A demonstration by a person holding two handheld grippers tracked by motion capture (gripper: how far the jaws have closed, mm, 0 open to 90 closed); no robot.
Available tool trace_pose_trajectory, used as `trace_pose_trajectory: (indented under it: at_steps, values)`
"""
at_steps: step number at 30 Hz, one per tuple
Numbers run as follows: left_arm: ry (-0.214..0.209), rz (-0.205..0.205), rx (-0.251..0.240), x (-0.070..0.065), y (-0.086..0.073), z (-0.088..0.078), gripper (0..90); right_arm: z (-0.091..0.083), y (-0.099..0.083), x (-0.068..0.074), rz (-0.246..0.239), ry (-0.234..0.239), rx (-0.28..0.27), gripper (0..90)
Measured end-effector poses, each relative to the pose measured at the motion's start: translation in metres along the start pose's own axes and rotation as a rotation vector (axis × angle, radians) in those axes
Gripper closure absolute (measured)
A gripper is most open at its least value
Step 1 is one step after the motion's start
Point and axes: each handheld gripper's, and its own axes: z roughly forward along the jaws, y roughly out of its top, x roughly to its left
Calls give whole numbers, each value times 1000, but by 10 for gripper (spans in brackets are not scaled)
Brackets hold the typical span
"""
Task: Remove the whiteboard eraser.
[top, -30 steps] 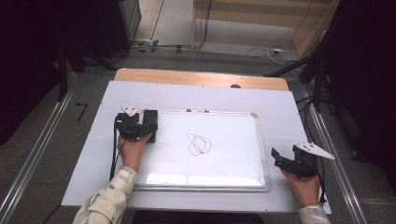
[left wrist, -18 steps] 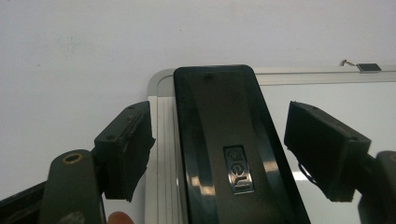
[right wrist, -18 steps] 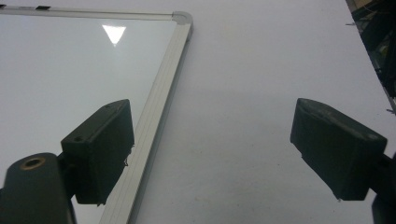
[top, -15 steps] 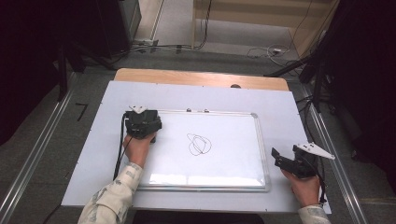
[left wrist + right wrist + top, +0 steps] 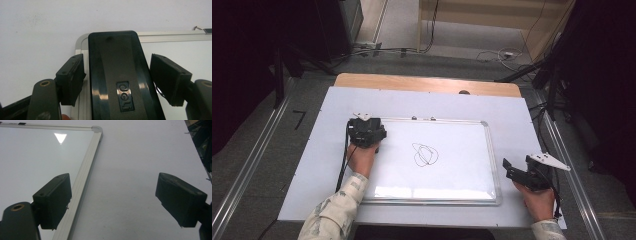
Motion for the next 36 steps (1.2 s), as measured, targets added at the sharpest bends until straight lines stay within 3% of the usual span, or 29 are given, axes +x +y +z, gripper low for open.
trace_pose_trajectory:
  at_steps: [4, 10, 36]
  values:
    - [2, 13, 2, -3, -1, 2, 295, 0, 0, 0, 1, 0, 0, 123]
    - [13, 34, -4, -4, -1, 1, 405, 0, 0, 0, 1, 0, 0, 123]
    - [-1, 21, -6, -2, -1, 2, 409, 1, 0, 0, 0, 3, 1, 123]
